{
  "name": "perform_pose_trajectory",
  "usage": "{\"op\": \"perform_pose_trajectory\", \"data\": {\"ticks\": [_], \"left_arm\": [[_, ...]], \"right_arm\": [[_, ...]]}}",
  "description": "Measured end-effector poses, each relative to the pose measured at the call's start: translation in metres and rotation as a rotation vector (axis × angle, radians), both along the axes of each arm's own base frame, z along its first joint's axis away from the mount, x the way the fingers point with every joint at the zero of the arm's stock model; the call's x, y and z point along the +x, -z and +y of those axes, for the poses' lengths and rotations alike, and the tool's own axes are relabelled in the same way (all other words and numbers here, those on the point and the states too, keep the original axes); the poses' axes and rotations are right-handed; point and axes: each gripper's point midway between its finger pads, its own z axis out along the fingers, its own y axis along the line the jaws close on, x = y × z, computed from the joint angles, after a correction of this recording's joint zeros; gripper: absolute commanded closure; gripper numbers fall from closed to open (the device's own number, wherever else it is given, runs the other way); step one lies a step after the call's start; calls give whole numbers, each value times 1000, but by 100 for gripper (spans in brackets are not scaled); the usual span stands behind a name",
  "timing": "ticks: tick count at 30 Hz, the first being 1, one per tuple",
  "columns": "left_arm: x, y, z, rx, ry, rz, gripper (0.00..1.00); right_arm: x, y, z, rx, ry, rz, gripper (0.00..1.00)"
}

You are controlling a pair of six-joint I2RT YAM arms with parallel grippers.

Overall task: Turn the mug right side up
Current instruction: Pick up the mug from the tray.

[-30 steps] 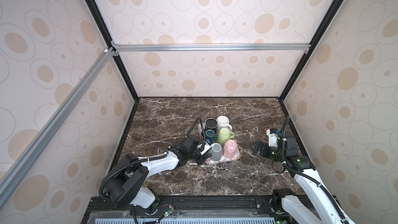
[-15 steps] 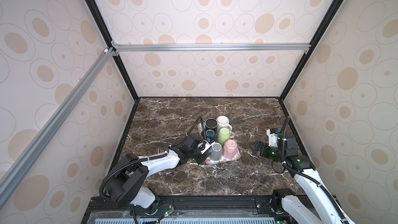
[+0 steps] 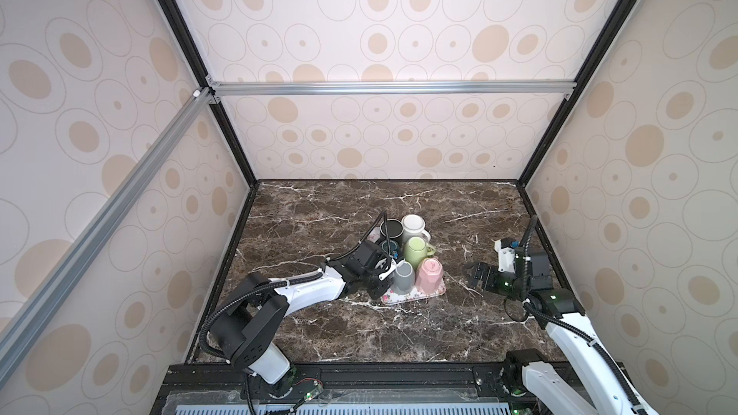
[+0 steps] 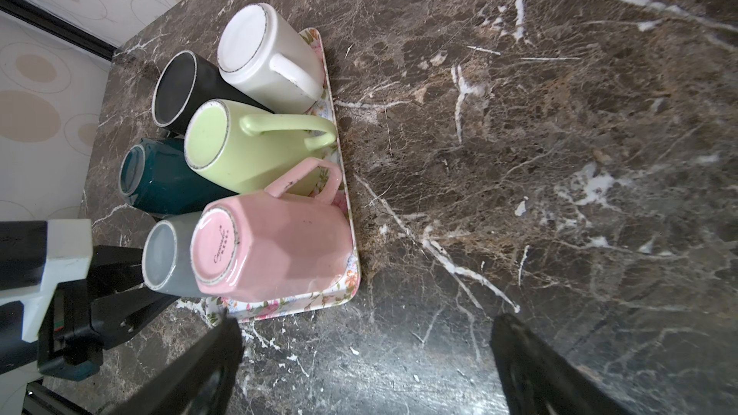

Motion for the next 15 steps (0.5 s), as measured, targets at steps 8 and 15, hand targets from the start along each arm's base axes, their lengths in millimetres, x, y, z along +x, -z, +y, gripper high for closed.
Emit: {"op": "perform_pose_trajectory", "data": {"ticks": [8, 15], "left_arm": [[4, -9, -1, 34, 0, -10, 67], [9, -14, -1, 68, -6, -16, 68]], "right_arm": [[-2, 4, -1, -4, 2, 13, 0], [-3, 6, -2, -10, 4, 17, 0]]}}
